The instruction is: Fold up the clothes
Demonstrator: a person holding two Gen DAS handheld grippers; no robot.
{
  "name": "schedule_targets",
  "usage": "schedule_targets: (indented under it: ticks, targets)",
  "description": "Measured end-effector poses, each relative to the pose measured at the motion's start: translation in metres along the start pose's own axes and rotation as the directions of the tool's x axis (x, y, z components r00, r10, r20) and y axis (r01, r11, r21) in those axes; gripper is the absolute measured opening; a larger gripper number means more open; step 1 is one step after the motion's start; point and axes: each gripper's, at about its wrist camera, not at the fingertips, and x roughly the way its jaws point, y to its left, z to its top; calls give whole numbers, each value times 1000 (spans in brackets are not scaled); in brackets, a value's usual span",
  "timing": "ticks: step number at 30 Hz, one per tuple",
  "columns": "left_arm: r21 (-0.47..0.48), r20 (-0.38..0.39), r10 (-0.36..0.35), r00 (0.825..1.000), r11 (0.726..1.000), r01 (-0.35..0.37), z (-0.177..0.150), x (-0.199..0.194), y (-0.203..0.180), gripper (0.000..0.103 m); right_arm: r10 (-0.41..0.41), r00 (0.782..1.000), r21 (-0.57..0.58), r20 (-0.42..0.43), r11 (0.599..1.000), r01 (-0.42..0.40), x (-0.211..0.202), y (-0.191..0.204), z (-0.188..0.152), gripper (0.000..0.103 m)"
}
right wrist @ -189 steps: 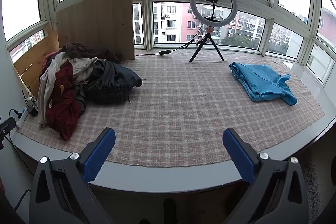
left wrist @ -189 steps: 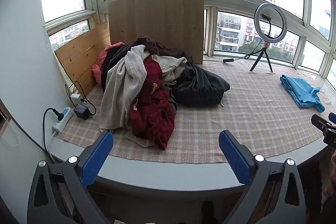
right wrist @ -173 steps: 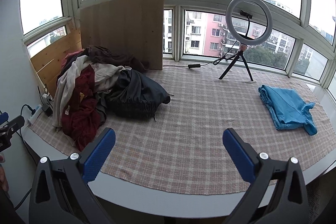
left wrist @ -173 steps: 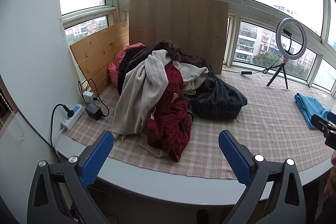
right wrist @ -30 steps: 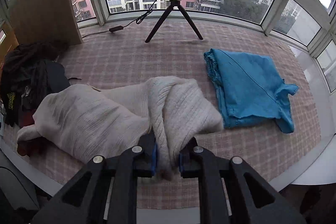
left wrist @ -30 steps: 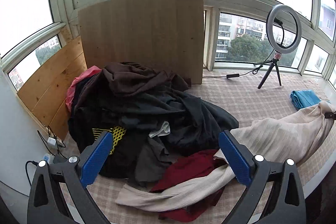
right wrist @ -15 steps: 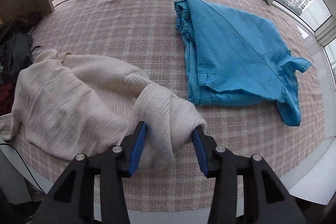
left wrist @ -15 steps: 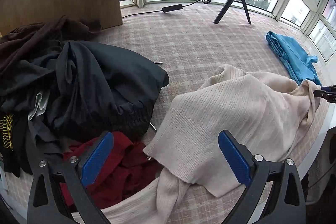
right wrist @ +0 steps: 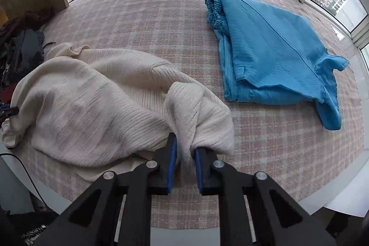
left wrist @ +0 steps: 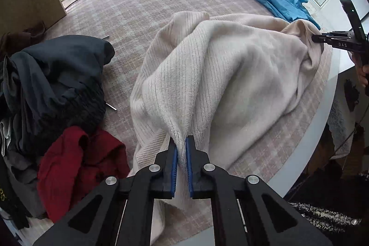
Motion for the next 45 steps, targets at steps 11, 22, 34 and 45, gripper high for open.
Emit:
schedule_targets:
  ticks: [11,22,34,45]
  targets:
    - [71,105,150,983,985,-158,73,-11,27,51,-197,979,-19,57,980,198,-38,-28,-10,47]
    - [70,0,61,998,996,-61,172,90,56,16,-16,998,-118,68,993,24,5,-18,64,59]
    - [159,25,44,999,986,-47,121,24,37,16,169,981,-167,-97,969,-184,38,-6,50,4]
    - [104,28,74,997,992,-76,164,49,55,55,45,975,-87,-218,994,-65,44,-60,-22,14]
